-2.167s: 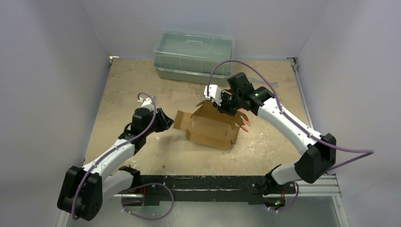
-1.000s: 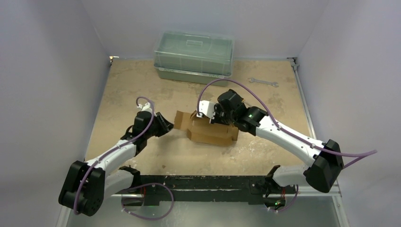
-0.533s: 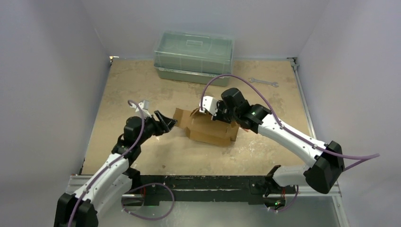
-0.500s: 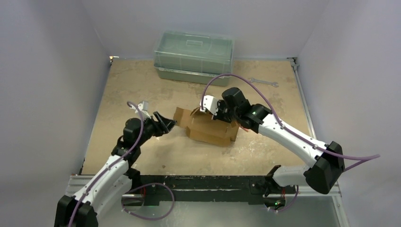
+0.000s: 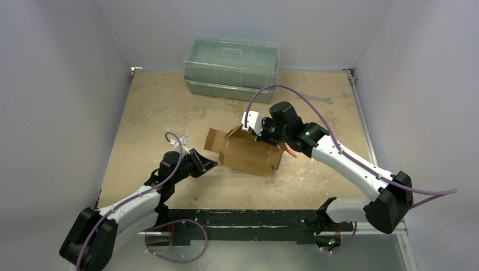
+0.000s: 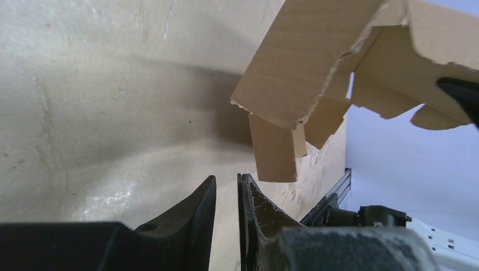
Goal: Fold the paper box
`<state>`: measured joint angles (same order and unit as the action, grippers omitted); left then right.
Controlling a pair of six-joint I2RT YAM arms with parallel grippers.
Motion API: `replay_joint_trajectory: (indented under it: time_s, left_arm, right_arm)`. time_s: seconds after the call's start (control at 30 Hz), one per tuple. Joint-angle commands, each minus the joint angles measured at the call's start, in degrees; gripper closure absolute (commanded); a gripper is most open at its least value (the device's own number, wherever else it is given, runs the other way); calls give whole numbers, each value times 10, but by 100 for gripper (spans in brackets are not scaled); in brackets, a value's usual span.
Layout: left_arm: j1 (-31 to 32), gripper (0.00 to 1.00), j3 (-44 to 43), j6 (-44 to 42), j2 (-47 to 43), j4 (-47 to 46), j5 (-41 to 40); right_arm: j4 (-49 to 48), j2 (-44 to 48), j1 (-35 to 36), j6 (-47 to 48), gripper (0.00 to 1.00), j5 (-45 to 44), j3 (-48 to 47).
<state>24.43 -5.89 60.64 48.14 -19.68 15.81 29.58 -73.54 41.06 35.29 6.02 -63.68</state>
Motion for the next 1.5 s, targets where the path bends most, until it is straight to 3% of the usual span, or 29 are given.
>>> replay_joint_trajectory:
  time_s: [0.0,0.2,0.5,1.0,1.47]
  left_arm:
    - [45,81,-51,-9,96,-89,-43]
    - [68,85,-83,-18,174,-117,-60]
    - [74,82,-92,-35,45,44,-134]
    - [90,83,-109,-53,130,-42,-68]
    - [94,82,-104,-60,52,20,-111]
  right_arm:
    - [3,7,-6,-8,100,19,-25]
    - [4,9,-7,-9,100,15,-22]
    - [-6,7,-8,-11,100,10,-15]
    - [-6,-1,-9,-16,100,16,-11]
    - [-11,-1,-13,-18,100,19,-3]
